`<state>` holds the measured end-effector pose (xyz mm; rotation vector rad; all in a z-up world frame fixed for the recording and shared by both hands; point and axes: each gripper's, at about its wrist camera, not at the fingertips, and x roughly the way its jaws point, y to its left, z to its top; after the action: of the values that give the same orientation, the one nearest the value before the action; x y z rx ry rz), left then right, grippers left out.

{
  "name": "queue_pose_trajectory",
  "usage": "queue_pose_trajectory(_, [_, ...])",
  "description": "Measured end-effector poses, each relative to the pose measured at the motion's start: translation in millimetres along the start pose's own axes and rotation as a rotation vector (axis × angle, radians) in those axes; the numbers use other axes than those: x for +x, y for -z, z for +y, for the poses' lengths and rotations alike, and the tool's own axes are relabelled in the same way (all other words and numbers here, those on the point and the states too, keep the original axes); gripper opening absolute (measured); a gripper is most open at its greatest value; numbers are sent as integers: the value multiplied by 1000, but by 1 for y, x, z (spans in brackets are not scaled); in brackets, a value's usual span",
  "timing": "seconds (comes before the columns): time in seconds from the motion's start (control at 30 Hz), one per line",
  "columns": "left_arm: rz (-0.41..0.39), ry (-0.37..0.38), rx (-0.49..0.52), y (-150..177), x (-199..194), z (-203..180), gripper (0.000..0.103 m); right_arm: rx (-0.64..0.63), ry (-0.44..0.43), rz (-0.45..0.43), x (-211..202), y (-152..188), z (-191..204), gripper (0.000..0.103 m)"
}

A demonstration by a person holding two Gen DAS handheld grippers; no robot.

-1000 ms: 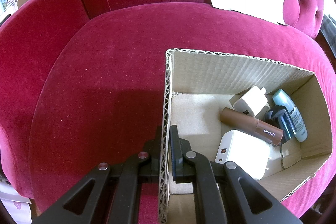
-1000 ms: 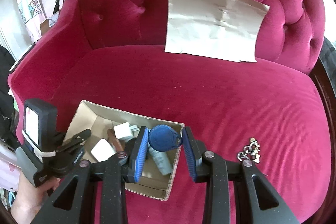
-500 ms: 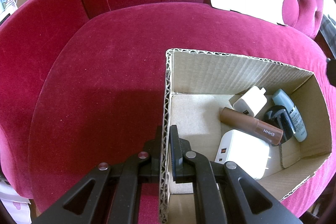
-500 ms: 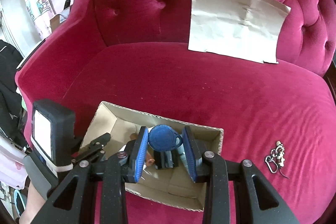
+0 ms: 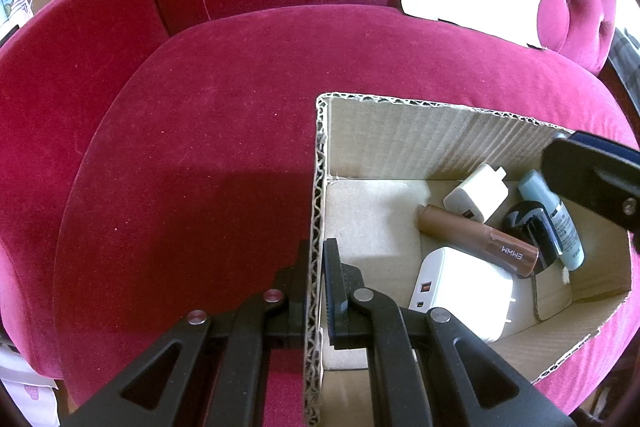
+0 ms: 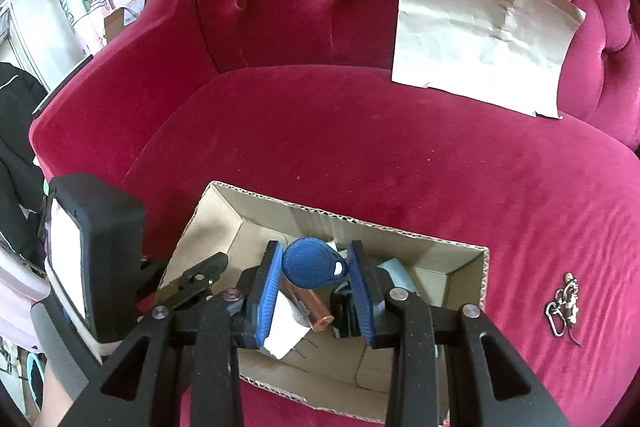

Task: Organize rigid objects
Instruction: 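Lift the key fob with the right tool and carry it over the box, then open the right tool to drop the key fob into the box, then withdraw the right tool toward the metal keychain with carabiner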

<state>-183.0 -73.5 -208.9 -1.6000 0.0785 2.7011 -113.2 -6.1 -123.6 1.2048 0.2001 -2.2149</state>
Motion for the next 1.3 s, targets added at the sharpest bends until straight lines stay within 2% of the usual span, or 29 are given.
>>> queue_pose_trajectory(0.33, [0,0,1,0,0,0,5,-8,-8,11,16,4,8,35])
queue_pose_trajectory(0.67, [0,1,0,0,0,1,5,-12,-2,5,15,5,8,37])
queue_pose_trajectory(0.77, [0,1,-1,0,0,0,5,-17,21,-9,12,6,8,54])
queue_pose_trajectory(0.83, [1,1,-1,0,0,1,5,-18,36,-6,12,5,7,59])
queue_pose_trajectory(0.9, [0,1,-1,0,0,1,5,-14,48,-8,11,4,5,75])
queue_pose_trajectory(1.1, [0,2,-4,0,0,1,5,-20,115,-12,12,4,0,94])
queue_pose_trajectory(1.2, [1,2,-3,0,0,1,5,-24,133,-11,12,4,-4,101])
queue_pose_trajectory(1.3, [1,1,-1,0,0,0,5,-32,139,-17,10,3,-5,103])
